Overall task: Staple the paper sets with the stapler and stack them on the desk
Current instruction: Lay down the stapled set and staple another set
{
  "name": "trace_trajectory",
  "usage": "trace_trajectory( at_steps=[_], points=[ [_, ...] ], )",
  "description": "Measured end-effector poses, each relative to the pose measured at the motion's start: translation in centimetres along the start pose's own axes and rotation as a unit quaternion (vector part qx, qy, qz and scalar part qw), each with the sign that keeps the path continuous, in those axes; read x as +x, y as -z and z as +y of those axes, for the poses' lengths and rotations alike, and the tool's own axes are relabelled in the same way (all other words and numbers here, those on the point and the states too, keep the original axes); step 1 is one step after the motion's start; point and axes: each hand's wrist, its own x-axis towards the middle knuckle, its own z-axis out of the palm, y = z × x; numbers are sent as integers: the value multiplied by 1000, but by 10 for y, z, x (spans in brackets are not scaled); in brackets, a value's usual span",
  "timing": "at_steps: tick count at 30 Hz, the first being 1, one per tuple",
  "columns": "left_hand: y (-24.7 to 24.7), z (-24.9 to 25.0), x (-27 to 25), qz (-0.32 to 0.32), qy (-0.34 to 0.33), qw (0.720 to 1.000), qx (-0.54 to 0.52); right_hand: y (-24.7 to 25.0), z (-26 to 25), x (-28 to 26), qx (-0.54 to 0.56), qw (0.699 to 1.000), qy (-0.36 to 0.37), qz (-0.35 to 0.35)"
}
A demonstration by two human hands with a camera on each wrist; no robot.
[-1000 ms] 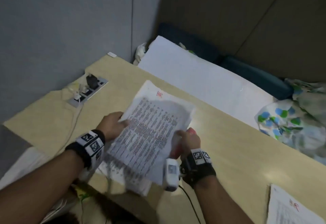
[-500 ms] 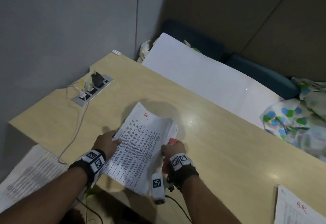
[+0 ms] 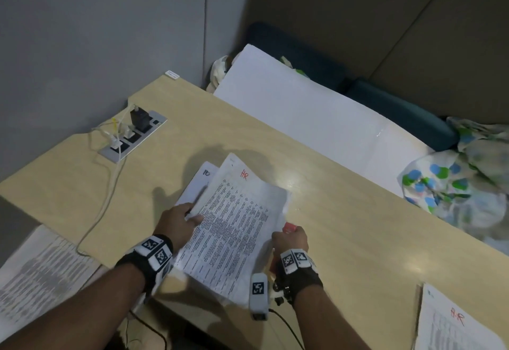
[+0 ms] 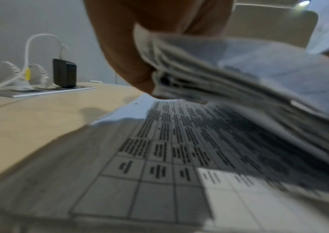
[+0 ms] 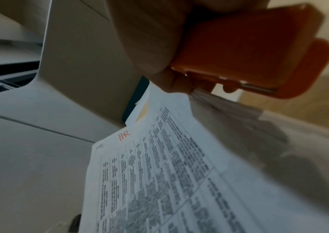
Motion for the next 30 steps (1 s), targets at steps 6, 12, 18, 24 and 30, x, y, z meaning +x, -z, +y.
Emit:
trace_trajectory(
  at_steps=[6,12,18,24,30],
  points=[
    [-31,18,-10,-59,-38,997,41,29,25,7,-8,998,20,58],
    [-76,30,-28,-114,-47,991,51,69,53,22,-60,996,4,59],
    [-82,18,-26,-113,-18,992,57,75,66,22,-113,993,17,-6],
    [-95,32,-40,-16,-149,976,157,78,69,18,-169,985,24,30],
    [-160,70,-65,-161,-243,952,98,171,116,30,-244,966,-1,84]
  ],
)
